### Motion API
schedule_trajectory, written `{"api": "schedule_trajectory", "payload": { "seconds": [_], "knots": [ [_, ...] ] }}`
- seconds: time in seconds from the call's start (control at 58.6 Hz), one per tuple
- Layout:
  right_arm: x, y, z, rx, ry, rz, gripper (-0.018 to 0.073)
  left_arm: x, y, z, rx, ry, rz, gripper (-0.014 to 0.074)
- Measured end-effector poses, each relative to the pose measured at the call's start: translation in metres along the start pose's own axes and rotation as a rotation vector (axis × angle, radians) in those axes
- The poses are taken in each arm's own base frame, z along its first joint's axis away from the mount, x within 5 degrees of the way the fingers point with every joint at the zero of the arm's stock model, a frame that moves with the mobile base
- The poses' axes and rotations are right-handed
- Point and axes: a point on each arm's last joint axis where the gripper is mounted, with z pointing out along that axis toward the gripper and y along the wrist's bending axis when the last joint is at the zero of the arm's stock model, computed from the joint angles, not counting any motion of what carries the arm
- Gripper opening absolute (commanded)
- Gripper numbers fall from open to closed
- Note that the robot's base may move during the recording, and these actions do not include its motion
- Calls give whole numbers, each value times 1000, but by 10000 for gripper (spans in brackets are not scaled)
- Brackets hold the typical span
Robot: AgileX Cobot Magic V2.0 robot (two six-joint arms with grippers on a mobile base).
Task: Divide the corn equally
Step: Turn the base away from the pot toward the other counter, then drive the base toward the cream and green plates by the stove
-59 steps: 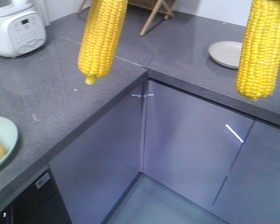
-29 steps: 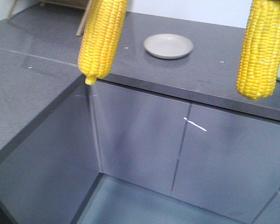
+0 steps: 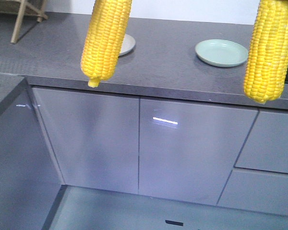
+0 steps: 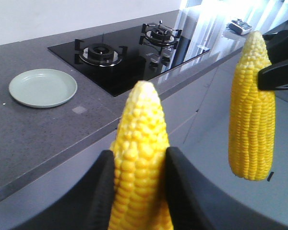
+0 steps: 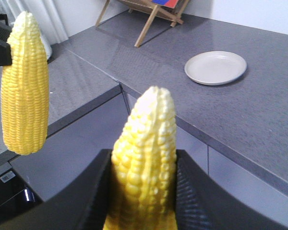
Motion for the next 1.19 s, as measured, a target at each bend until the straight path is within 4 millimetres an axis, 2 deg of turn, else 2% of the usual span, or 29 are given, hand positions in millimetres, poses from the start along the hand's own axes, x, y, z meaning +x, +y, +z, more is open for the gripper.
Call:
{"api": "schedule_trajectory", "payload": {
  "seconds": [1.194],
  "knots": [
    [0, 0, 0, 0, 0, 0, -5, 0, 0, 0, 0, 0, 0, -6]
  ]
}}
